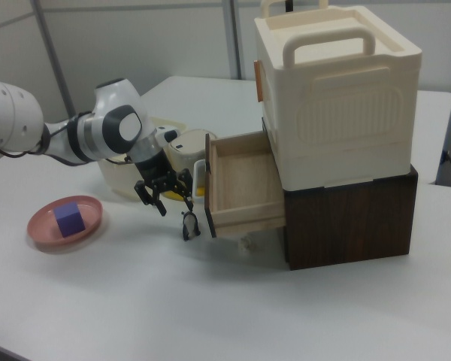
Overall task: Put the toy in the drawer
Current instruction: 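Lower the gripper onto the panda toy beside the drawer and grasp it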
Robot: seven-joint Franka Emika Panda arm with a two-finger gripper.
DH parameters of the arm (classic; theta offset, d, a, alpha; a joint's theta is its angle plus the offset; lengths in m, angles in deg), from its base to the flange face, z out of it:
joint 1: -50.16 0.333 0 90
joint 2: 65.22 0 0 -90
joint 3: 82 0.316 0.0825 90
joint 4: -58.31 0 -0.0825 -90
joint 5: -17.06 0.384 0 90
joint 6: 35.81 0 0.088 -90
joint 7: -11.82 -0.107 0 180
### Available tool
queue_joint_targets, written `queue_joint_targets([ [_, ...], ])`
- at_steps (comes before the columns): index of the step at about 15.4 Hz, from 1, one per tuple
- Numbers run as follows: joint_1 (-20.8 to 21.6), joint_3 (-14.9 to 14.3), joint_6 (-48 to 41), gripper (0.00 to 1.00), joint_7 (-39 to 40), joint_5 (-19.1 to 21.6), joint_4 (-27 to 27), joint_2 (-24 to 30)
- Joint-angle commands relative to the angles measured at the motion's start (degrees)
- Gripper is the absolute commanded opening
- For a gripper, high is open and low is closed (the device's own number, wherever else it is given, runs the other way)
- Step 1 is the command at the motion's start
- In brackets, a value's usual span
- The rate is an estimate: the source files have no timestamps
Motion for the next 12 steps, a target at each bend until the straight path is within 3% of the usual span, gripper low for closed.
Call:
queue_joint_targets([
  [1, 0.16, -0.36, 4.29, 0.80, 0.86, -4.13, -0.77, -2.24],
  [4, 0.25, -0.36, 4.38, 0.79, 0.77, -7.22, -0.77, -3.82],
  [5, 0.33, -0.36, 4.38, 0.71, 0.51, -7.22, -0.77, -4.09],
  [6, 0.42, -0.10, 4.12, 0.58, 0.33, -7.22, -0.85, -4.18],
  [8, 0.77, 0.26, 3.51, 0.16, -0.02, -6.35, -1.55, -3.92],
  [9, 0.77, 1.13, 0.81, 0.00, -1.07, -5.12, -1.64, -2.96],
  [12, 0.69, 1.49, -8.86, 0.00, 0.14, 5.48, -1.03, 1.60],
])
